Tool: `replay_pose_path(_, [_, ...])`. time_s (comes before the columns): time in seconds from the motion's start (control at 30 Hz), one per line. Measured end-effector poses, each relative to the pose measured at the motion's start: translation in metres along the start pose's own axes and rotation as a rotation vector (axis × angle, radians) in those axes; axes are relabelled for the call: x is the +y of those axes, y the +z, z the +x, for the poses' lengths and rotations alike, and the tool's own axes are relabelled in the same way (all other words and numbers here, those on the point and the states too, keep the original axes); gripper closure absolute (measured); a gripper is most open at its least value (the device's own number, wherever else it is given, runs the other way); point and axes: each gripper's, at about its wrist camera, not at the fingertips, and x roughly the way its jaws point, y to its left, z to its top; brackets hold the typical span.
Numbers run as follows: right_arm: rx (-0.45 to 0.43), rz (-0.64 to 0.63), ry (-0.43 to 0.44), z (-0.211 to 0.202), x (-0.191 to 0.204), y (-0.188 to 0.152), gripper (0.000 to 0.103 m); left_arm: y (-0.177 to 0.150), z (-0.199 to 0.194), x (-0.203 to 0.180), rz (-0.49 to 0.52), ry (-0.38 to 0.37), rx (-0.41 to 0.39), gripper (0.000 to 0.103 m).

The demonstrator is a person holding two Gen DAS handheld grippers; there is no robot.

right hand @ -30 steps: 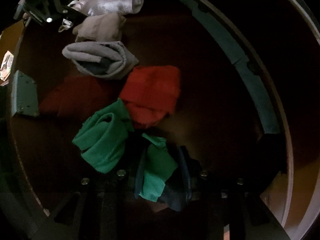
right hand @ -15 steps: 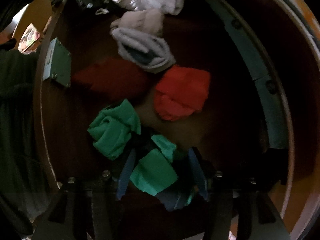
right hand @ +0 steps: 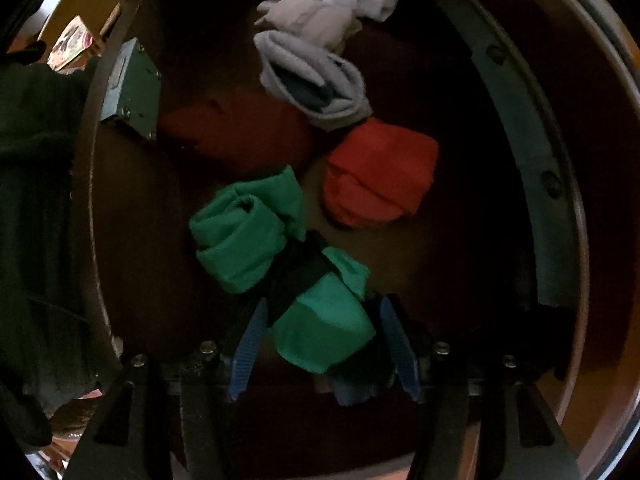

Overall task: Take underwear out of drawer
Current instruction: 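Close the left gripper on the white underwear while the right gripper closes on the green sock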

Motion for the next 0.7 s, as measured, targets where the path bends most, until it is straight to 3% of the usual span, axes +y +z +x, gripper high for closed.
replay_pose_path(0.23, [-0.004, 0.019, 0.026, 0.013, 0.006, 0.011, 0.042, -0.002, -0.005, 0.006, -0.006, -0.001, -0.02, 0.064])
replay_pose_path(0.33, [-0.012, 0.068, 0.026, 0.027, 0.0, -0.011, 0.042, -0.006, -0.008, 0.009, -0.014, -0.011, -0.025, 0.065])
replay_pose_path(0.47, [-0.024, 0.139, 0.034, 0.028, -0.016, -0.015, 0.044, -0.006, -0.011, 0.006, -0.013, -0.009, -0.035, 0.068])
replay_pose_path(0.53, [-0.018, 0.183, 0.063, 0.025, -0.021, -0.026, 0.053, -0.009, -0.015, 0.008, -0.02, -0.016, -0.04, 0.069])
replay_pose_path(0.7, [-0.05, 0.216, 0.016, 0.016, -0.024, -0.027, 0.075, -0.004, -0.027, 0.014, -0.049, -0.031, -0.066, 0.072])
